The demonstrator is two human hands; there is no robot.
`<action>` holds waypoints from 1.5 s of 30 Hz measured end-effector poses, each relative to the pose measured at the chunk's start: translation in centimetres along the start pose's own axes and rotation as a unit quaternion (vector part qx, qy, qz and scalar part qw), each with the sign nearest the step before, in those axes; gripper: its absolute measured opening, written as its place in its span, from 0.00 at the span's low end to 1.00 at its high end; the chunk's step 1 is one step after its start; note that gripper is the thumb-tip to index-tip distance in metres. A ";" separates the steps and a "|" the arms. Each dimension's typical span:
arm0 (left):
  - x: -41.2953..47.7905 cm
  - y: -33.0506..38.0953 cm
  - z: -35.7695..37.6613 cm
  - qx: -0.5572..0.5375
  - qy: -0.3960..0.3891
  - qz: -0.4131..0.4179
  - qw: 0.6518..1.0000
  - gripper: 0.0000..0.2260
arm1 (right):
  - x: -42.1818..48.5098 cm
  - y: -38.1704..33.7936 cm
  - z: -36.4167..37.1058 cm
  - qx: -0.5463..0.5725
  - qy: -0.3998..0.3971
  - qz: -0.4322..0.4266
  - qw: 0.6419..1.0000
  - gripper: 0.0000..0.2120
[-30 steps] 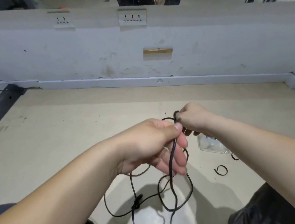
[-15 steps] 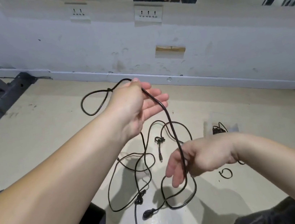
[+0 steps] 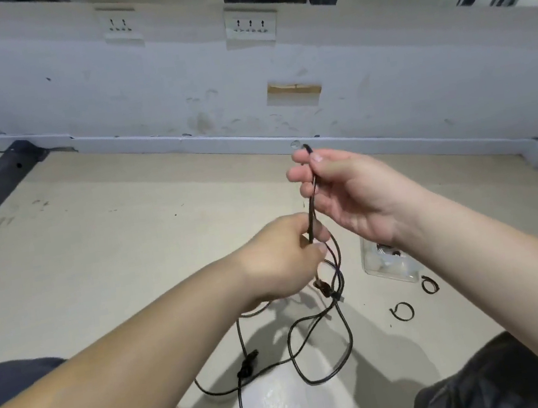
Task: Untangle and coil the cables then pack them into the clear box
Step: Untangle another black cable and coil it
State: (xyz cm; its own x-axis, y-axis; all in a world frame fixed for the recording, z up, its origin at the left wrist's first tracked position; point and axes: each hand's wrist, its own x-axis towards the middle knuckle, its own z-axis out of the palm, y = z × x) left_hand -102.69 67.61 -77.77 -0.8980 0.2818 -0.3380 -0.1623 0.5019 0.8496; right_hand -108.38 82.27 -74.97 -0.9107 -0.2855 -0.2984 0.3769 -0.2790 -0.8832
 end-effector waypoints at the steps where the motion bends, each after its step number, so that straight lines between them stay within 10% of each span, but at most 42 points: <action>1: 0.2 0.2 -0.5 -0.018 0.028 0.001 0.999 0.05 | 0.2 -0.4 -0.2 0.003 -0.004 -0.011 1.000 0.09; 5: 0.7 1.6 -2.5 -0.240 0.114 -0.001 0.964 0.07 | -0.1 -0.3 -2.2 -0.226 -0.061 0.007 0.972 0.19; 11: 1.6 3.2 -5.8 -0.518 0.145 -0.001 0.843 0.07 | -2.1 2.7 -4.4 -0.630 -0.166 0.097 0.753 0.06; 17: 2.0 2.6 -5.8 -0.581 0.163 -0.008 0.797 0.08 | -2.1 1.6 -3.4 -0.366 -0.146 0.097 0.914 0.05; 25: 2.1 1.4 -8.8 -0.584 0.298 0.004 0.755 0.10 | -1.8 1.0 -2.2 -0.228 -0.194 0.185 0.936 0.29; 28: 1.6 1.3 -9.3 -0.572 0.250 -0.042 0.780 0.16 | -1.7 1.5 -1.9 -0.208 -0.151 0.135 0.957 0.21; 35: 0.3 1.8 -4.4 -0.148 0.130 -0.003 0.980 0.06 | -1.4 1.8 -0.9 -0.155 -0.072 0.065 0.983 0.14; 38: 0.0 0.7 -3.6 0.236 0.214 0.137 0.938 0.12 | -1.4 1.4 -0.7 -0.132 -0.074 0.067 0.986 0.12; 45: 0.1 0.7 -3.2 0.263 0.318 0.202 0.888 0.25 | -1.0 1.4 -0.8 -0.070 0.015 0.049 0.996 0.25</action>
State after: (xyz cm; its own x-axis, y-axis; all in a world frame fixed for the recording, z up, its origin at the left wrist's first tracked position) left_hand -104.16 65.36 -75.91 -0.9162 0.0909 0.3903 0.2890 0.8245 0.4865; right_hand -107.11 82.86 -76.20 -0.8766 -0.2761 -0.3942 0.4384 -0.1202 -0.8907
